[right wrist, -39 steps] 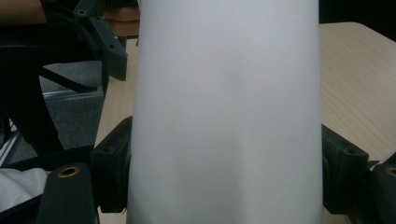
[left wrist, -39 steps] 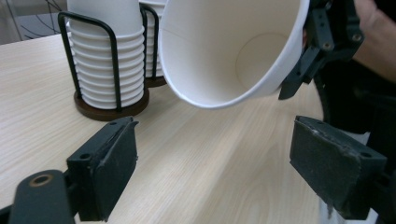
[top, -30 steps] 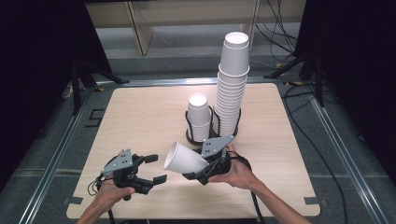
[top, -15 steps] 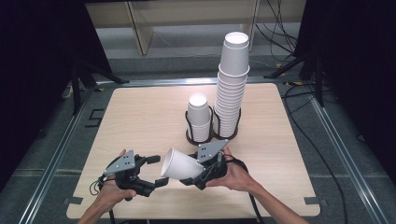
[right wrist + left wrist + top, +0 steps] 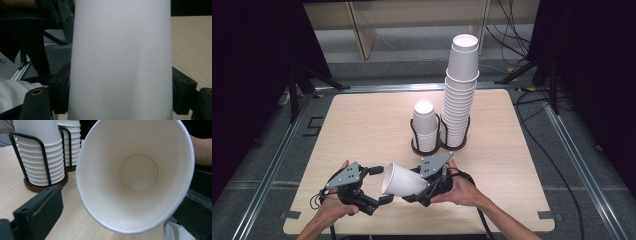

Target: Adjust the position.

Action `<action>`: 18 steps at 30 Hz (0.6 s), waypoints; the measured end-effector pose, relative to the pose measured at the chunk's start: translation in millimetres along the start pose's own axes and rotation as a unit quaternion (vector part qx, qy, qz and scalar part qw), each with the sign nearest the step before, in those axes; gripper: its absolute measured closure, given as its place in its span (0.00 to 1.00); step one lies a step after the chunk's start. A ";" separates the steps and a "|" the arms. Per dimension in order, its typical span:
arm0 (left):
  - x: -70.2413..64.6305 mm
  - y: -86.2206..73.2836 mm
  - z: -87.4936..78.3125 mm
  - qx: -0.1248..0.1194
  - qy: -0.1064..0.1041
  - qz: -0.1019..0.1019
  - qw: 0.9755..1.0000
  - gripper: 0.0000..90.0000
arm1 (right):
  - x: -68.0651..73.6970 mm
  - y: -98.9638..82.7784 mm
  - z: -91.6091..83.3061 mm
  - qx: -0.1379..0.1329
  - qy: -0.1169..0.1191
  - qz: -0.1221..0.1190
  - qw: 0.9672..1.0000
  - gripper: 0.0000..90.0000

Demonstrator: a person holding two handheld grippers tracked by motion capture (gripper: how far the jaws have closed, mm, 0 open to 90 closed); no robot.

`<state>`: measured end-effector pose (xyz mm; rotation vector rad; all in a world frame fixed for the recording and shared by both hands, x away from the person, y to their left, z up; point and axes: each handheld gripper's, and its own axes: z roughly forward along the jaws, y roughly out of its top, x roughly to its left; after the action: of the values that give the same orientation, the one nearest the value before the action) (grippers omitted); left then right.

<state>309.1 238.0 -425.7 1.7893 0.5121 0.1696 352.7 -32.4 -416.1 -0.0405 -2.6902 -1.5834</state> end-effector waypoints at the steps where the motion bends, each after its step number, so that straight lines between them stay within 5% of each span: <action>1: -0.6 -0.3 1.9 -0.010 -0.008 -0.003 1.000 0.00 | -0.2 0.3 0.4 -0.002 -0.001 -0.008 1.000 0.27; 18: -6.5 3.4 4.6 -0.013 -0.035 0.019 0.999 0.06 | 5.2 2.8 9.6 0.000 0.022 -0.019 1.000 0.27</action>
<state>305.9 230.5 -422.8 1.7733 0.4247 0.1380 347.5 -22.6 -418.2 0.0459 -2.6735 -1.5753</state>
